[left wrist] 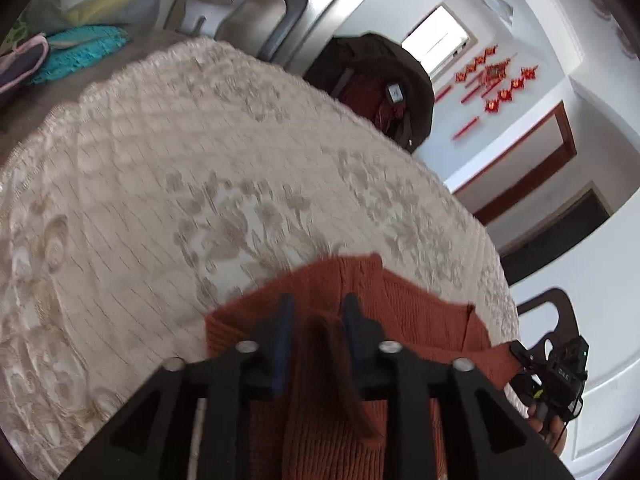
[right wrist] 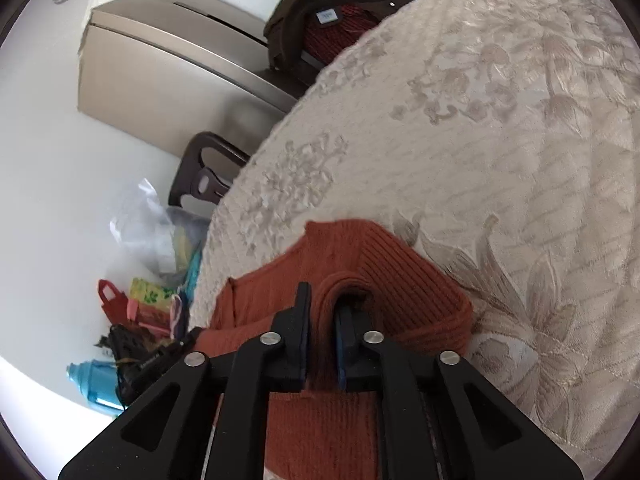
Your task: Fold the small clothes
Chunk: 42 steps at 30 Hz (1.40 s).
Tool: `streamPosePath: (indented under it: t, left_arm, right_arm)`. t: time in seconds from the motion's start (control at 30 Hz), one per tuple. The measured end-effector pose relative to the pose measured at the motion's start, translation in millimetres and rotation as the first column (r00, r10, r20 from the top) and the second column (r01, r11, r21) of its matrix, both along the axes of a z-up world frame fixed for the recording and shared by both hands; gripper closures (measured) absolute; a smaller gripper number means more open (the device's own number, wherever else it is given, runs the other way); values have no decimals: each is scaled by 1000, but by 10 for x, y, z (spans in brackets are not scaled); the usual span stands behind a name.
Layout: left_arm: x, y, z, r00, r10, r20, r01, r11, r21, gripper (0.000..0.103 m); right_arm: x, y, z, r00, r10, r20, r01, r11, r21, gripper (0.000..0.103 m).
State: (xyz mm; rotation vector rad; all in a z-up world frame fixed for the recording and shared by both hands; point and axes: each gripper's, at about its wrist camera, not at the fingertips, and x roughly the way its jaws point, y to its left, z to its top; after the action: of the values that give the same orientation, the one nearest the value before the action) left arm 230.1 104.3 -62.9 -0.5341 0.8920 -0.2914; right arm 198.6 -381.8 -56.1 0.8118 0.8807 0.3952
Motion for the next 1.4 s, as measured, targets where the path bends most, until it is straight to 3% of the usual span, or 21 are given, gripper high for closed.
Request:
streamPosePath:
  t: [0.03,0.07,0.2,0.33,0.53,0.73,0.8,0.83,0.9,1.0,1.2,1.3,1.4]
  left_arm:
    - [7,29,22,1000,10,10,-10,1000,-8,69]
    - [29,65,40,1000,21,17,-20,1000,-14,69]
    - [-9,140,151,998,44,41,-43,999,-9,69]
    - [-244,54,249,996,-12,93,7,999,50,69]
    - [-565,-135,149,991,-110,79,102,989,103,69]
    - [-700,-324,-42,982,-178,69,162,968,189,69]
    - [-736,-357,-50,978,-185,99,159,962,223,69]
    - [-744,-371,-36,978,-184,94,157,959,236,69]
    - [-782,-397,16,981,-173,87,146,958,248,69]
    - [-932,-504,108,973,-201,112,169,954,246,69]
    - [-1161,-1117,147,922,-365,131,316,904,289,68]
    - [-1097,-1365,-34,919,-386,77,336,870,361,68]
    - [-1106,-1392,-20,917,-390,84,328,858,396,67]
  right_arm:
    - [11,-16,50,1000,-10,20,10,1000,5,74]
    - [33,-17,76,999,-16,30,16,1000,4,71]
    - [74,-46,199,998,-42,54,43,999,-14,71]
    - [-77,65,332,994,-8,108,17,997,-79,71]
    - [-431,311,279,991,72,116,-51,984,-170,71]
    - [-750,457,144,987,129,95,-96,950,-297,71]
    - [-745,406,42,992,111,59,-85,936,-342,72]
    - [-749,361,22,992,104,65,-75,935,-346,79]
    - [-769,299,78,996,67,57,-43,938,-345,79]
    - [-884,437,256,990,94,106,-41,906,-422,78]
    - [-1009,954,145,959,268,95,-204,881,-427,78]
    - [-922,920,-18,965,253,77,-204,898,-390,78]
    - [-938,766,-23,970,230,79,-194,927,-321,79]
